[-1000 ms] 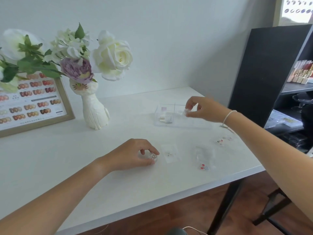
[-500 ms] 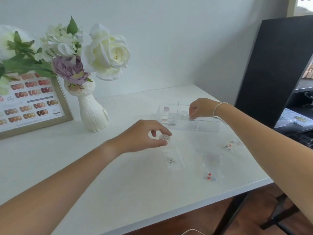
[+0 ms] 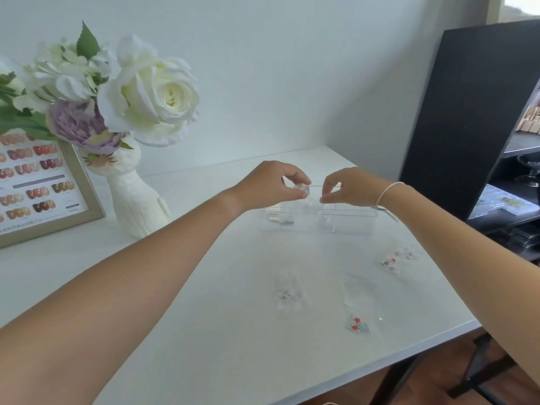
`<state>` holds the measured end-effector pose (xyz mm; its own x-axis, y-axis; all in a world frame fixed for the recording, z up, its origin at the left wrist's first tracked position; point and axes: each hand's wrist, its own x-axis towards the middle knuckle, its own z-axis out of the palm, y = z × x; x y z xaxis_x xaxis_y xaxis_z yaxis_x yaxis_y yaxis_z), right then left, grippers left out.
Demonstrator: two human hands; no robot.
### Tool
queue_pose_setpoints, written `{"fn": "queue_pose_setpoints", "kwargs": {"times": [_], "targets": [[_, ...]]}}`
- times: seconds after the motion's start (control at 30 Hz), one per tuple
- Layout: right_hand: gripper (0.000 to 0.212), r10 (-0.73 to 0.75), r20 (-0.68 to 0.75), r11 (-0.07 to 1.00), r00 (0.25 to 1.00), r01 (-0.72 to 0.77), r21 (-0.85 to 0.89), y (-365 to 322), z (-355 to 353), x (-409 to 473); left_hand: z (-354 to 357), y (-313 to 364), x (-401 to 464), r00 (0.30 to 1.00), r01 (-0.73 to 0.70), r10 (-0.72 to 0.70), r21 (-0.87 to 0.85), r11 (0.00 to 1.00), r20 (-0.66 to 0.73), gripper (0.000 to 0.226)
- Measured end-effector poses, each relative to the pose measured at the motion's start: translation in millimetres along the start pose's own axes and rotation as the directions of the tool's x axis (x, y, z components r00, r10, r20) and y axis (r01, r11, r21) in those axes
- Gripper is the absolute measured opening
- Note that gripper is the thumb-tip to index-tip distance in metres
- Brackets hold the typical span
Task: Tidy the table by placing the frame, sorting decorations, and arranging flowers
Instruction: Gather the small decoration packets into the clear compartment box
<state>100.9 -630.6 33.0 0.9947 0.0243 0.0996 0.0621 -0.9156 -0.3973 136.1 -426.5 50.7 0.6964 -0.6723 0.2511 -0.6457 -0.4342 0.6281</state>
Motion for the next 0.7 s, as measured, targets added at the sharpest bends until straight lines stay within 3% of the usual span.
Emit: {"fn": "queue_pose_setpoints", "kwargs": {"times": [0.13,0.33,0.7], "targets": [[0.006,-0.039,-0.132,0.995,0.991,0.05,0.086,8.7,-8.3,-18.8,6.1,-4.3,20.0,0.998,0.01,-0.015,0.076,0.997,0.064,0.009],[0.008,-0.027,-0.123,0.992,0.992,0.042,0.12,21.3,-11.9,-37.5,19.0,-7.6,40.5,0.968,0.042,-0.109,0.284,0.958,0.225,0.012],[0.008,-0.029,-0.148,0.992,0.989,0.047,0.12,30.0,-3.6,-47.0,27.0,-11.1,50.6,0.941,0.065,-0.167,0.325,0.943,0.295,0.011]]}}
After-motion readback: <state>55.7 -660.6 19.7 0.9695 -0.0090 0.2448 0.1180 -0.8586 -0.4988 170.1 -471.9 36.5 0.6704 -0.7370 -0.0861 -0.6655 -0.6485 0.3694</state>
